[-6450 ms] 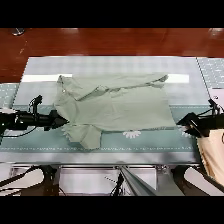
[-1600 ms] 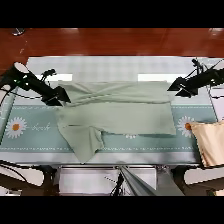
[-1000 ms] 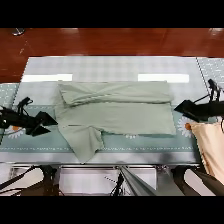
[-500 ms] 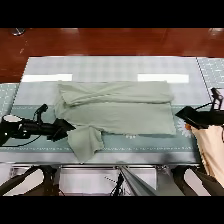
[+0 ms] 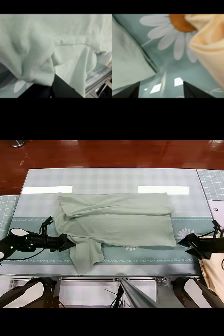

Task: Fold the shirts.

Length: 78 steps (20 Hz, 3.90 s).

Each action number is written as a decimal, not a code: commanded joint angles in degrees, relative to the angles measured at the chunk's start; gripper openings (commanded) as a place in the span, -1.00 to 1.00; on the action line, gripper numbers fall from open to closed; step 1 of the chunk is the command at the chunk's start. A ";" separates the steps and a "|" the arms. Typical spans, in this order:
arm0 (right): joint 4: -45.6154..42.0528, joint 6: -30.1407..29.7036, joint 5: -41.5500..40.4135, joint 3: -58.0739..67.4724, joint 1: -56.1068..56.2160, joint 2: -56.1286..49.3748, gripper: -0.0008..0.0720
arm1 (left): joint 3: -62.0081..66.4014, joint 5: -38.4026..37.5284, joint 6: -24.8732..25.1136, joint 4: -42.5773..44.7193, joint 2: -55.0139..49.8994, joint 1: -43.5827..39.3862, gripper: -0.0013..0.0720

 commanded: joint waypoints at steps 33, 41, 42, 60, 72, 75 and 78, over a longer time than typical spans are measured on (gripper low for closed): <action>19.17 -5.53 -12.24 42.77 20.28 -36.72 -0.92 | 49.90 3.74 -12.55 -2.29 -26.32 -4.70 -0.91; 16.04 1.46 -13.97 54.95 22.69 -47.25 -0.92 | 64.74 3.15 -17.55 -2.25 -37.16 -5.18 -0.91; 14.71 2.64 -14.34 55.01 22.67 -47.25 -0.92 | 65.66 3.15 -17.55 -2.27 -37.94 -5.18 -0.91; 4.37 0.81 0.50 53.99 13.49 -46.56 0.74 | 51.43 -11.02 -24.33 20.35 -21.33 12.31 0.94; 18.58 -3.10 -2.82 54.66 23.15 -52.92 -0.47 | 30.05 6.32 -13.35 8.17 -3.17 -16.15 0.94; 15.37 -3.69 3.06 56.72 23.08 -50.14 -0.92 | 30.08 6.38 -12.70 7.76 -3.37 -19.06 -0.88; 4.94 -4.09 8.22 56.24 23.08 -40.17 -0.92 | 30.60 6.34 -12.72 3.74 -3.37 -21.11 -0.91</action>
